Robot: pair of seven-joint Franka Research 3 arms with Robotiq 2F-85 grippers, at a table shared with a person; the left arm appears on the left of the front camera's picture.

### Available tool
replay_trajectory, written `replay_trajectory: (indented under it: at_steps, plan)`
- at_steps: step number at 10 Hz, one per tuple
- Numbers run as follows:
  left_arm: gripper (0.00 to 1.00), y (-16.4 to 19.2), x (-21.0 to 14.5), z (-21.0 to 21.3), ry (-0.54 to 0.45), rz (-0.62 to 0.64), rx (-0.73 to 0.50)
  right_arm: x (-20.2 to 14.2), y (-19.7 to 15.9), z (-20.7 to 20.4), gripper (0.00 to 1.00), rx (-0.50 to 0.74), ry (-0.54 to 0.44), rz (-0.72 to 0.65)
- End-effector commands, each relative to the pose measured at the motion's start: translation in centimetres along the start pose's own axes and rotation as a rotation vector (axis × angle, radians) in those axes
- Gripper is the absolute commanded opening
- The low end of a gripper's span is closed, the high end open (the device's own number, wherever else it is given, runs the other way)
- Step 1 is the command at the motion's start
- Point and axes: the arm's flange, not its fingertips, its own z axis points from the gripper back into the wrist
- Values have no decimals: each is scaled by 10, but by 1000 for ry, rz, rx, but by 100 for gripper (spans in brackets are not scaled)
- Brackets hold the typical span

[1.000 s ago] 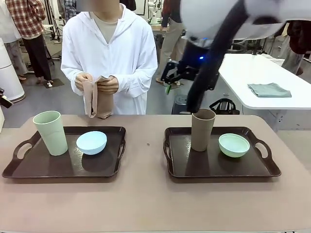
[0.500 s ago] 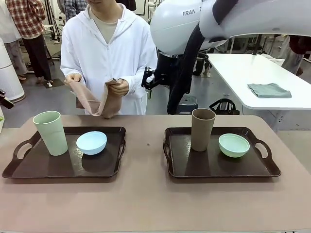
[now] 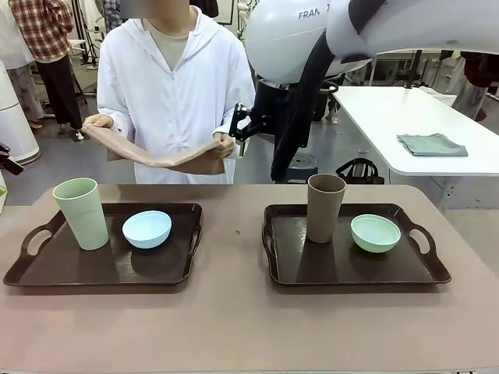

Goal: Set up a tray with a mat and arrange the tableware.
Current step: Pick up the Picnic Bowl and Reusable plastic cup from the Handle tray in front of the human's position and hold them in the air.

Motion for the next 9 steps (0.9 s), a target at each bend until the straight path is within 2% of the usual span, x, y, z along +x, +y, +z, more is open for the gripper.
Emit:
replay_trajectory:
  at_steps: [1,5,9]
  plan:
    - [100,4,1,-10,-20,-41,-2,-7,25,-26,100,-57,57,50]
    - [100,11,-3,-49,-46,-99,22,-7,83,-58,100,-13,102,149]
    - [100,24,-16,-77,-119,-75,2,4,139,-96,100,20,178,228]
